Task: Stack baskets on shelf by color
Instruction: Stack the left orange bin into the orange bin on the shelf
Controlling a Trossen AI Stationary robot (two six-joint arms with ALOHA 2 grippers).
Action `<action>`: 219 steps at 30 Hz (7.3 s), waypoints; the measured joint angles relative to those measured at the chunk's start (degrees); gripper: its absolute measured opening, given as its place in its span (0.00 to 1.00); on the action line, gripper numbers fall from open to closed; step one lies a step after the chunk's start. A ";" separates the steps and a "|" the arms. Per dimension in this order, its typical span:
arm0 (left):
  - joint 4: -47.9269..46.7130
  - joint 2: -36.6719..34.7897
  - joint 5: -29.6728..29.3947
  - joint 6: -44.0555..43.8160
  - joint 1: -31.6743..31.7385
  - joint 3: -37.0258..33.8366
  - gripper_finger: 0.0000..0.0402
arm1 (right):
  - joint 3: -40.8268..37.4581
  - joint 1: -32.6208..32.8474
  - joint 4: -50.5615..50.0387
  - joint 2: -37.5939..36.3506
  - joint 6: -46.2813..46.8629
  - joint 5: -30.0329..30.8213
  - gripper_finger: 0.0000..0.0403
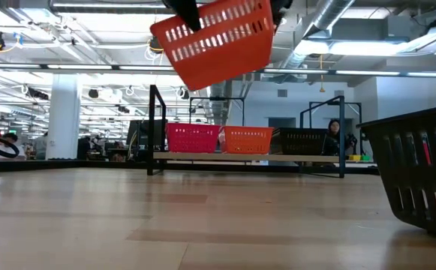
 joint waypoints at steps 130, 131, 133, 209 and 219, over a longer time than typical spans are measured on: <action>-26.87 0.81 -1.88 -35.33 2.33 -0.11 0.41 | -2.02 -19.55 1.83 -1.17 23.77 31.23 0.00; -27.03 0.81 -1.86 -33.90 2.36 -0.59 0.41 | -3.72 -19.53 2.15 -3.10 25.88 32.46 0.00; -27.01 0.81 -1.00 -30.38 2.21 -1.66 0.41 | -8.77 -19.46 3.92 -7.52 30.91 34.96 0.00; -24.07 -22.21 -2.93 -21.40 0.62 -24.00 0.35 | -38.69 -4.17 36.64 -5.10 75.92 40.72 0.00; -24.08 -22.21 -2.93 -20.09 0.63 -24.00 0.35 | -38.69 -3.33 33.90 -4.92 77.55 43.25 0.00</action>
